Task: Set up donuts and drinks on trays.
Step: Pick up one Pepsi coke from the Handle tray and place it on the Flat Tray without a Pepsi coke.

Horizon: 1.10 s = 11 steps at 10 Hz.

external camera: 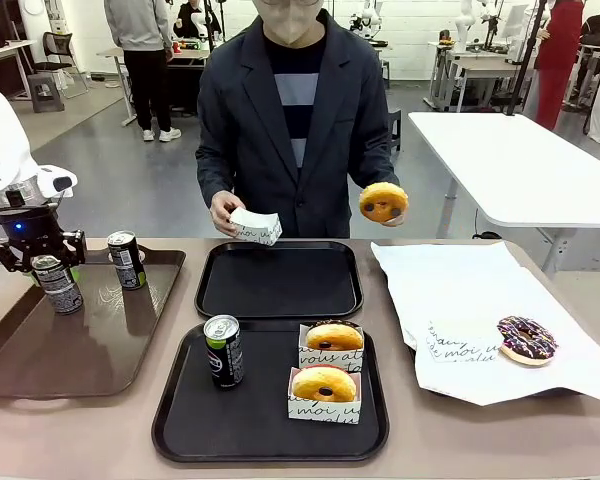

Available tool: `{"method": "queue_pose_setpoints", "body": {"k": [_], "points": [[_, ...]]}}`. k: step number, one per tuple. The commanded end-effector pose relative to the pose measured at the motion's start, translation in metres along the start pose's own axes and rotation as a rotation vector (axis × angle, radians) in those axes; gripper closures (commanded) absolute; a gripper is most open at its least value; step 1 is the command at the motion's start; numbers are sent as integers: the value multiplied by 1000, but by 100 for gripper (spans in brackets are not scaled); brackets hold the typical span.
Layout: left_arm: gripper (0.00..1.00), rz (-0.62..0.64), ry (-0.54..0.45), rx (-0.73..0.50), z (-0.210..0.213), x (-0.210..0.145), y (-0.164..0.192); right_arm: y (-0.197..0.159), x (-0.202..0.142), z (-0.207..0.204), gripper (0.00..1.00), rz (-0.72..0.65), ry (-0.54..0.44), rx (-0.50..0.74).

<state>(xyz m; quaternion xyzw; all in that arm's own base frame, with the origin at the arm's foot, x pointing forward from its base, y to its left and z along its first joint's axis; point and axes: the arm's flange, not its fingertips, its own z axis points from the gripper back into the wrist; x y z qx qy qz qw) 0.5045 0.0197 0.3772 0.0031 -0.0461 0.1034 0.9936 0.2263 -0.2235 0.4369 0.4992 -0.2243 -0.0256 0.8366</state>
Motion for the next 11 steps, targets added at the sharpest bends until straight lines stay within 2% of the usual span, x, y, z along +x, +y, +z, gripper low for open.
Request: {"method": "queue_pose_setpoints", "body": {"k": [1,2,3,5,7,9,11], "points": [[98,29,25,-15,2,1,-4,-1,2,0,0,17,-16,23],[100,-15,-5,-34,9,-5,-3,-1,2,0,0,17,-16,23],[100,-42,30,-38,23,-19,-3,-1,2,0,0,17,-16,23],[100,-128,61,-86,68,-74,-5,-1,2,0,0,17,-16,23],[100,-161,49,-133,117,-112,-14,-1,2,0,0,17,-16,23],[100,-146,19,-180,166,-136,-26,-1,2,0,0,17,-16,23],[100,-128,13,-159,186,-133,-36,-1,2,0,0,17,-16,23]]}}
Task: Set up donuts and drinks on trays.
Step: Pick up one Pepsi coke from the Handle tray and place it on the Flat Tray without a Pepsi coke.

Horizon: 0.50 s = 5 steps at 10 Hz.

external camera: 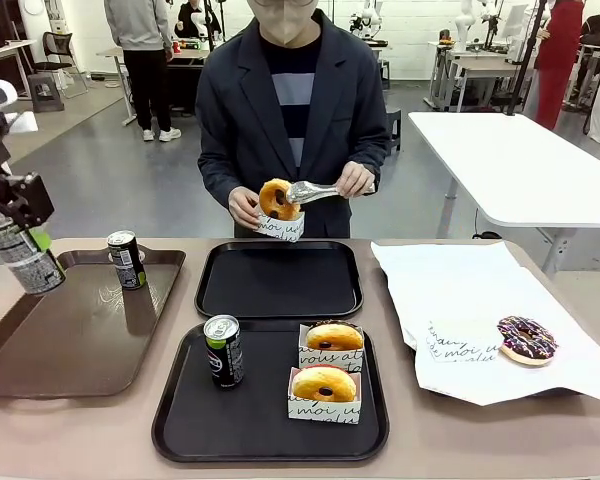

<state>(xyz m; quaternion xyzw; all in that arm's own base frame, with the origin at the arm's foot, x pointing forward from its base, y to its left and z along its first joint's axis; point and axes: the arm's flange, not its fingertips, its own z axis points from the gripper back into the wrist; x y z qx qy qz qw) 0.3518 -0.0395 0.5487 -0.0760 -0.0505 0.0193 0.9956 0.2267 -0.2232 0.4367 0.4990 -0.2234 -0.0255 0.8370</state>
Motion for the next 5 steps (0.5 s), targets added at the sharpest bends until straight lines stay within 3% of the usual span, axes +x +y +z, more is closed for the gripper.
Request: {"method": "queue_pose_setpoints", "body": {"k": [1,2,5], "points": [[100,35,-20,23,-6,22,-3,-1,2,0,0,18,-18,23],[100,0,0,0,0,0,0,-1,2,0,0,18,-18,23],[100,0,0,0,0,0,0,-1,2,0,0,18,-18,23]]}}
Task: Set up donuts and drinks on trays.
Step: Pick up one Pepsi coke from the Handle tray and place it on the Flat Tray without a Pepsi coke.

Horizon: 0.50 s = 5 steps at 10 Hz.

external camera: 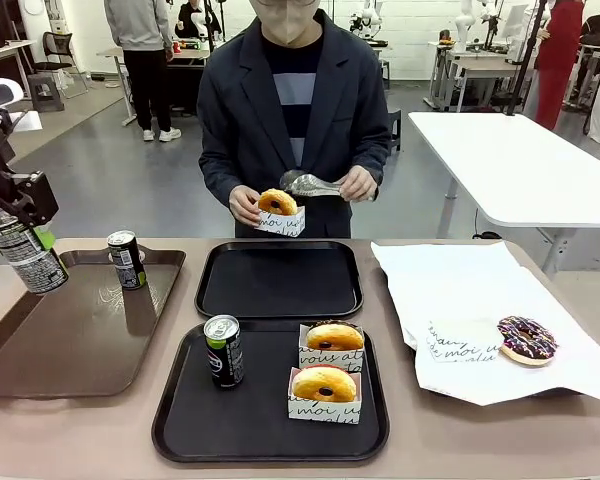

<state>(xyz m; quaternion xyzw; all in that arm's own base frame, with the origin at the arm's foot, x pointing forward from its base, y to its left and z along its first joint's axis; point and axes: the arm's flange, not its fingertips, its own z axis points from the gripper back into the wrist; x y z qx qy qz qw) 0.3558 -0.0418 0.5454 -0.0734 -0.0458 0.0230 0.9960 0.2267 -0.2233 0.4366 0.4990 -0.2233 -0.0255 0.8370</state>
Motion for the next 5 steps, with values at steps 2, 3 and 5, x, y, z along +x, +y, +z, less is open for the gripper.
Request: {"method": "queue_pose_setpoints", "body": {"k": [2,3,5], "points": [[41,-26,-69,29,2,-5,-17,-1,2,0,0,18,-18,23],[41,-25,-105,48,3,-4,-46,-1,2,0,0,18,-18,23],[41,-88,-116,148,-5,24,-119,-1,2,0,0,18,-18,23]]}}
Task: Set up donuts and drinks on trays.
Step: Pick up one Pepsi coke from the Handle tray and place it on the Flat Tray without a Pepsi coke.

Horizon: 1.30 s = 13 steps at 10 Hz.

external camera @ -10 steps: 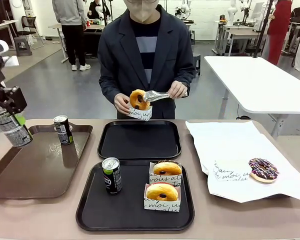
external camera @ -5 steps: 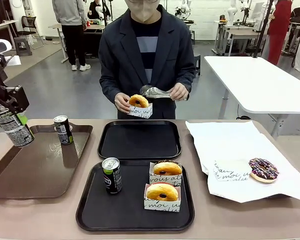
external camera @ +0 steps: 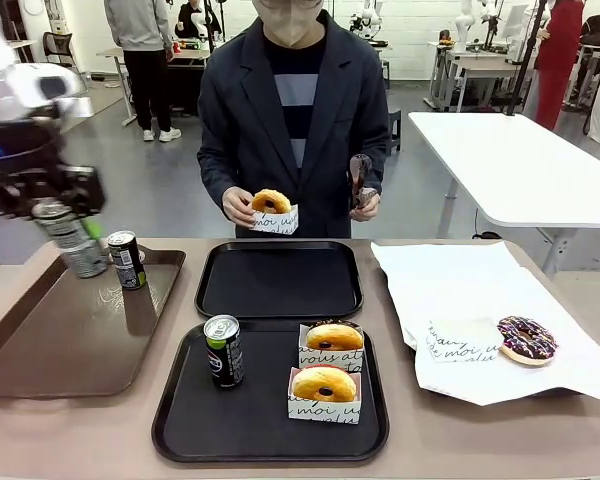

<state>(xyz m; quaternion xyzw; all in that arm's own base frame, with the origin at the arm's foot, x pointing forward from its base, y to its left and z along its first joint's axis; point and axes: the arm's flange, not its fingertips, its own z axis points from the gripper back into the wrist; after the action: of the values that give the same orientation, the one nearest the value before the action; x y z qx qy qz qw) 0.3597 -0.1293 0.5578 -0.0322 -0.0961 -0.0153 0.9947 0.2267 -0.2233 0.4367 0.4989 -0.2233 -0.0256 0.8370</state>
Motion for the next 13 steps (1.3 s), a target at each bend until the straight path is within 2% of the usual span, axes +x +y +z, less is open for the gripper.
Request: {"method": "queue_pose_setpoints", "body": {"k": [1,3,4,6,7,8,9,10,11,13], "points": [[41,-24,-7,90,-17,35,-55,-1,2,0,0,18,-18,23],[41,-107,34,87,-41,75,-101,-1,2,0,0,18,-18,23],[41,-114,36,76,-60,83,-119,-1,2,0,0,18,-18,23],[41,-143,80,67,-91,117,-144,-1,2,0,0,18,-18,23],[41,-141,94,54,-112,120,-148,-1,2,0,0,18,-18,23],[41,-149,140,69,-118,122,-144,-1,2,0,0,18,-18,23],[41,-165,197,112,-106,108,-127,-1,2,0,0,18,-18,23],[41,-224,221,146,-87,79,-97,-1,2,0,0,18,-18,23],[41,-252,240,117,-69,46,-57,-1,2,0,0,18,-18,23],[41,-261,224,39,-57,4,-11,-1,2,0,0,18,-18,23]]}}
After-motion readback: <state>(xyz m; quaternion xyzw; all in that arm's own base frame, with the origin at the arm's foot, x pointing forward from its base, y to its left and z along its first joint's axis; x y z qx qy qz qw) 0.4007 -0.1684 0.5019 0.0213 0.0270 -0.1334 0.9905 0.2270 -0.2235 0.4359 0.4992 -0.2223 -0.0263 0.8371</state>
